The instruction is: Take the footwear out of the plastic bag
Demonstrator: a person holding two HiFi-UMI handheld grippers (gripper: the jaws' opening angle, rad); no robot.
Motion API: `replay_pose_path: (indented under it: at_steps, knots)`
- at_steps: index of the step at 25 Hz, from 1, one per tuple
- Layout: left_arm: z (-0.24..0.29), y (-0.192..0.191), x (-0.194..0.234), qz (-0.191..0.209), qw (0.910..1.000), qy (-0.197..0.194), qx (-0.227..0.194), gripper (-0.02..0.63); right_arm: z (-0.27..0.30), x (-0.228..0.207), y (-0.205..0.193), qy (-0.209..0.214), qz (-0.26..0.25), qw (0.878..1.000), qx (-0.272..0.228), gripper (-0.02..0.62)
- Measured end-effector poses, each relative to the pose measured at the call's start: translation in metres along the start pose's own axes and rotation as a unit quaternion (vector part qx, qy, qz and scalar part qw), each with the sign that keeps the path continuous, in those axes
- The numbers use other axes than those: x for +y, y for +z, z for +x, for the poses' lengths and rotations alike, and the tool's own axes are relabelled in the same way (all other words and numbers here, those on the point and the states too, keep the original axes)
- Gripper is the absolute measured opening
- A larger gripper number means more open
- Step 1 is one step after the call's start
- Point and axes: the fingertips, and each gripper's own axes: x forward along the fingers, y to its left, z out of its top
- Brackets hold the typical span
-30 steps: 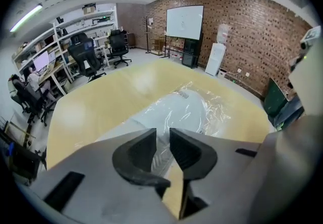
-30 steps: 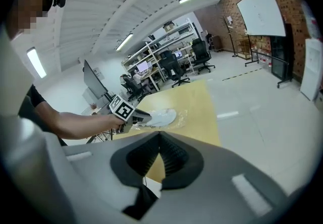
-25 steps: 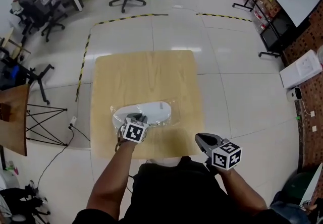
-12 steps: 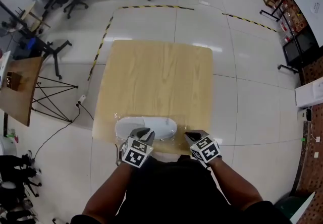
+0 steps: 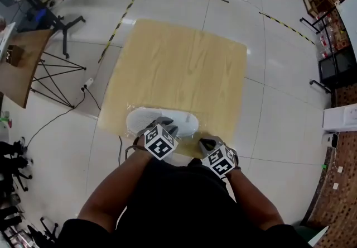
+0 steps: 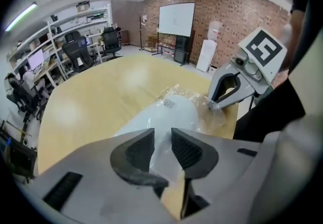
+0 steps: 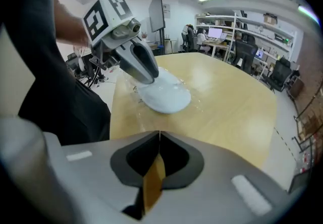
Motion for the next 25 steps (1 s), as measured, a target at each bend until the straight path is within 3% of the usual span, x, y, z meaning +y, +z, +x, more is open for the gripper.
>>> replay_pose_path:
  at_steps: [4, 7, 13, 16, 20, 25]
  knots:
    - [-0.001, -0.003, 0.000, 0.004, 0.9999, -0.003, -0.015, 0.110, -0.010, -0.002, -0.015, 0.015, 0.051, 0.999, -0.002, 0.008]
    - [-0.002, -0.003, 0.000, 0.003, 0.9997, -0.011, -0.021, 0.110, -0.019, -0.006, -0.027, 0.019, 0.062, 0.998, 0.027, 0.008]
    - [-0.003, -0.003, 0.001, -0.005, 0.9989, -0.023, -0.041, 0.104, -0.023, -0.058, 0.023, -0.031, 0.047, 0.998, -0.016, 0.011]
    - [-0.002, -0.002, 0.001, -0.003, 0.9989, -0.025, -0.040, 0.104, 0.001, -0.081, 0.049, -0.048, -0.006, 0.999, -0.012, 0.026]
    - [-0.002, -0.003, 0.000, -0.009, 0.9988, -0.032, -0.037, 0.101, 0.027, -0.081, 0.052, -0.027, -0.087, 0.996, 0.020, 0.057]
    - [-0.001, -0.004, 0.003, -0.003, 0.9989, -0.026, -0.039, 0.097, 0.014, -0.088, 0.033, -0.039, -0.045, 0.998, 0.019, 0.067]
